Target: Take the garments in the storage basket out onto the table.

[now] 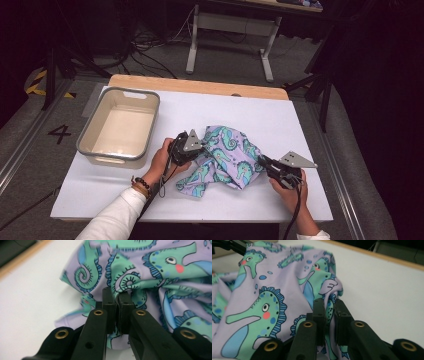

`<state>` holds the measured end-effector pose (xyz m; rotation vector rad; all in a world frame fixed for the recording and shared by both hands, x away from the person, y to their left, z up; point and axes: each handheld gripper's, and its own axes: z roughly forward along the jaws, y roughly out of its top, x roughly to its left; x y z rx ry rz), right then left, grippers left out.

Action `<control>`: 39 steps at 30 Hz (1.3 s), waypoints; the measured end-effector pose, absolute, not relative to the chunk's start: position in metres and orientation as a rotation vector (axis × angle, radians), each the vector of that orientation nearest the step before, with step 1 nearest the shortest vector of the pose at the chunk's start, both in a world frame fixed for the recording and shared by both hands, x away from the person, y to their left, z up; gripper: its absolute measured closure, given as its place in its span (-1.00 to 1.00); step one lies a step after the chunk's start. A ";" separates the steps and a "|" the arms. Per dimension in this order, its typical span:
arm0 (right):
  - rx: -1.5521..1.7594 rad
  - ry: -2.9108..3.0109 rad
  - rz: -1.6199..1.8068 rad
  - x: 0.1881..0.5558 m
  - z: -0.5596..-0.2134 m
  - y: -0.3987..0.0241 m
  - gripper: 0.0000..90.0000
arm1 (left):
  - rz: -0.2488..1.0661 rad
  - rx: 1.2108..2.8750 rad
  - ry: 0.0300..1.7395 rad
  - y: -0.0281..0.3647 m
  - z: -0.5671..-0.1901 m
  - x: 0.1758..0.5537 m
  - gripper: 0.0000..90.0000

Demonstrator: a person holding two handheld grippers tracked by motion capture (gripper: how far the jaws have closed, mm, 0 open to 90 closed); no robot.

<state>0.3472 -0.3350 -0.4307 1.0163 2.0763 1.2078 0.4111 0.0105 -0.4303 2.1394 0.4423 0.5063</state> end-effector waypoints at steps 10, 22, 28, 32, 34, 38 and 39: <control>0.972 1.925 1.301 0.328 -0.403 -0.340 0.89 | 0.609 2.040 0.426 0.025 -0.391 0.394 0.93; 1.108 2.007 1.133 0.346 -0.433 -0.333 0.44 | 0.570 2.124 0.454 0.021 -0.416 0.403 0.92; 1.020 1.983 1.188 0.333 -0.420 -0.326 0.23 | 0.557 2.129 0.450 0.023 -0.419 0.402 0.92; 0.958 2.028 1.229 0.325 -0.417 -0.316 0.19 | 0.550 2.137 0.449 0.023 -0.421 0.401 0.92; 0.897 2.110 1.242 0.321 -0.419 -0.303 0.07 | 0.549 2.136 0.451 0.024 -0.422 0.401 0.92; 0.859 2.191 1.233 0.318 -0.425 -0.288 -0.06 | 0.552 2.144 0.441 0.024 -0.423 0.401 0.92; 0.845 2.223 1.243 0.318 -0.427 -0.285 -0.10 | 0.549 2.142 0.445 0.025 -0.423 0.401 0.92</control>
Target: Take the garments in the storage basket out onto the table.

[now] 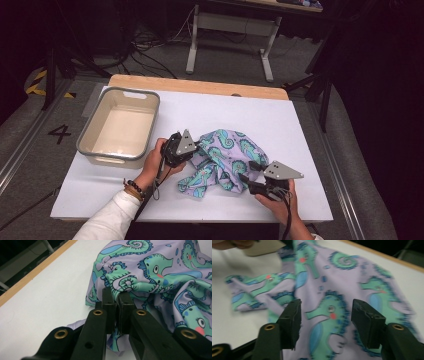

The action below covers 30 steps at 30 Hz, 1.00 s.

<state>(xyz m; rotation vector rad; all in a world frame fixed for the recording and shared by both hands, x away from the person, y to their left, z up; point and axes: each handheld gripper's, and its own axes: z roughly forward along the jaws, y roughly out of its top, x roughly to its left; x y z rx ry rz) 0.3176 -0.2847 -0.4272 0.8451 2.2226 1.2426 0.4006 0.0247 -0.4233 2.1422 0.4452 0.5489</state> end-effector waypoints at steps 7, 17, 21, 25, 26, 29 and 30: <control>0.806 2.343 1.153 0.321 -0.445 -0.267 -0.12 | 0.560 2.167 0.423 0.026 -0.423 0.400 0.93; 0.927 2.328 1.103 0.334 -0.459 -0.275 -0.18 | 0.574 2.132 0.470 0.028 -0.423 0.401 0.49; 0.928 2.336 1.097 0.335 -0.461 -0.275 -0.23 | 0.575 2.100 0.483 0.032 -0.419 0.400 0.29; 0.927 2.335 1.098 0.336 -0.461 -0.275 -0.24 | 0.577 2.058 0.478 0.037 -0.414 0.397 0.16; 0.928 2.335 1.100 0.336 -0.461 -0.276 -0.25 | 0.566 2.046 0.474 0.038 -0.413 0.396 0.16; 0.923 2.335 1.103 0.335 -0.460 -0.276 -0.25 | 0.580 2.018 0.457 0.040 -0.409 0.393 0.07; 0.920 2.334 1.104 0.335 -0.460 -0.276 -0.25 | 0.574 2.013 0.448 0.040 -0.408 0.391 0.07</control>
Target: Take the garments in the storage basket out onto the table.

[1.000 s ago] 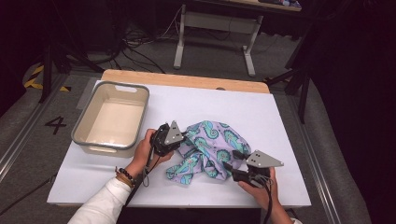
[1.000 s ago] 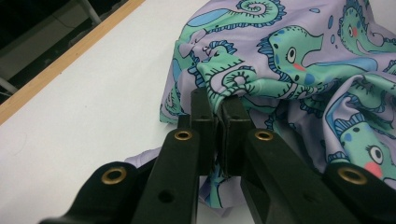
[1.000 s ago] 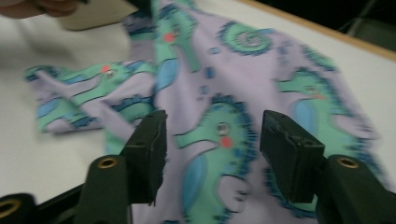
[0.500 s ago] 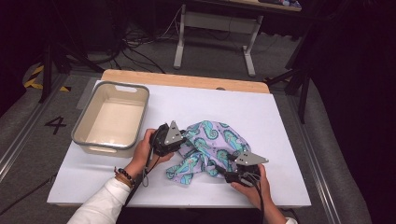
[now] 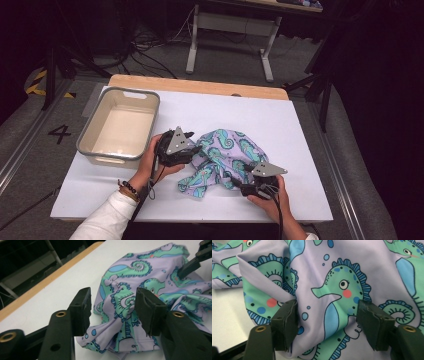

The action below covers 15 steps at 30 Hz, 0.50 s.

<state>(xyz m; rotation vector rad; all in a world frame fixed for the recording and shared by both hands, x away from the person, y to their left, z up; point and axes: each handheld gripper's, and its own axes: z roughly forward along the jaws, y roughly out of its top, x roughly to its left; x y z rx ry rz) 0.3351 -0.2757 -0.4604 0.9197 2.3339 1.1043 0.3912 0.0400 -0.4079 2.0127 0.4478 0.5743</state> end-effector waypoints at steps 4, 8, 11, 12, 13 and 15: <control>0.908 2.326 1.118 0.334 -0.458 -0.277 -0.27 | 0.570 2.020 0.410 0.040 -0.405 0.385 0.06; 0.858 2.299 1.149 0.330 -0.451 -0.280 -0.30 | 0.558 2.029 0.372 0.038 -0.403 0.379 0.05; 0.861 2.254 1.172 0.329 -0.446 -0.284 -0.30 | 0.538 2.040 0.347 0.035 -0.404 0.373 -0.03; 0.861 2.254 1.172 0.329 -0.446 -0.284 -0.30 | 0.543 2.048 0.343 0.034 -0.404 0.370 -0.03; 0.858 2.248 1.167 0.329 -0.445 -0.285 -0.29 | 0.540 2.055 0.335 0.033 -0.405 0.367 -0.09; 0.867 2.229 1.173 0.331 -0.443 -0.288 -0.30 | 0.513 2.068 0.330 0.033 -0.407 0.362 -0.14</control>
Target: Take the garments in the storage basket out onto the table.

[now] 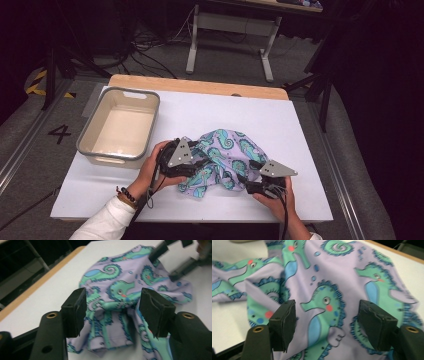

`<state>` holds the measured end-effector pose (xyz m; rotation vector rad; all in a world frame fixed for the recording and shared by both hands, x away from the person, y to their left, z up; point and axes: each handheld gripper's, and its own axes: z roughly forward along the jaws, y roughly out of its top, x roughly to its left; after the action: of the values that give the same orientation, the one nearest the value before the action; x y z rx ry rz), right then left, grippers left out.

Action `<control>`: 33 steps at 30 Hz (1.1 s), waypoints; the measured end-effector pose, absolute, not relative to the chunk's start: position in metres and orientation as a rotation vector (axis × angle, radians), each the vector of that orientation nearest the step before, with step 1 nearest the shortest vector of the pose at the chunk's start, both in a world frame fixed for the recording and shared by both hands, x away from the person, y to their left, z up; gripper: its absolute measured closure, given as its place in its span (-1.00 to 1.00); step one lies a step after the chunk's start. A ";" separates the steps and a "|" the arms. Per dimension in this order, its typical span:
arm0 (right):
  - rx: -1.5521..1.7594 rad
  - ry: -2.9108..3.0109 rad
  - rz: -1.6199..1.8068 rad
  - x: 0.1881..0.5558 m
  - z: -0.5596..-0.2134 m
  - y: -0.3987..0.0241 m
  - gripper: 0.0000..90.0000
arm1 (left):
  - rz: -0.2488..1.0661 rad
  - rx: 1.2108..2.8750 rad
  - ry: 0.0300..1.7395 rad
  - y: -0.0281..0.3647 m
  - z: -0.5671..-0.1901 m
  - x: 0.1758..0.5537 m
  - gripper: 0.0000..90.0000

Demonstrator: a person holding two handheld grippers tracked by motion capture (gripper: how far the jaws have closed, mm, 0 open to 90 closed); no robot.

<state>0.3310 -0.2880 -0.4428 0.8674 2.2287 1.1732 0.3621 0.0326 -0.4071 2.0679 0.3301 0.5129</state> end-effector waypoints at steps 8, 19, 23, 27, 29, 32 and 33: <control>0.888 2.126 1.196 0.355 -0.417 -0.294 -0.30 | 0.371 2.198 0.283 0.029 -0.436 0.336 -0.19; 1.027 2.273 1.088 0.422 -0.424 -0.281 -0.38 | 0.243 2.313 0.277 0.018 -0.460 0.342 -0.03; 1.091 2.320 1.087 0.429 -0.436 -0.280 -0.05 | 0.188 2.313 0.249 0.018 -0.462 0.345 0.29; 1.080 2.345 1.056 0.426 -0.445 -0.278 0.46 | 0.200 2.318 0.229 0.019 -0.460 0.344 0.73; 1.061 2.337 1.040 0.422 -0.445 -0.278 0.81 | 0.210 2.312 0.204 0.020 -0.456 0.343 0.86; 1.055 2.316 1.044 0.419 -0.442 -0.281 0.92 | 0.239 2.306 0.167 0.021 -0.451 0.339 0.88; 1.046 2.302 1.047 0.417 -0.439 -0.281 0.93 | 0.248 2.297 0.151 0.021 -0.448 0.337 0.88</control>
<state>0.4172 -0.2815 -0.4389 1.0465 2.3015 1.0474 0.3371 0.0210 -0.4480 2.2973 0.1513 0.2480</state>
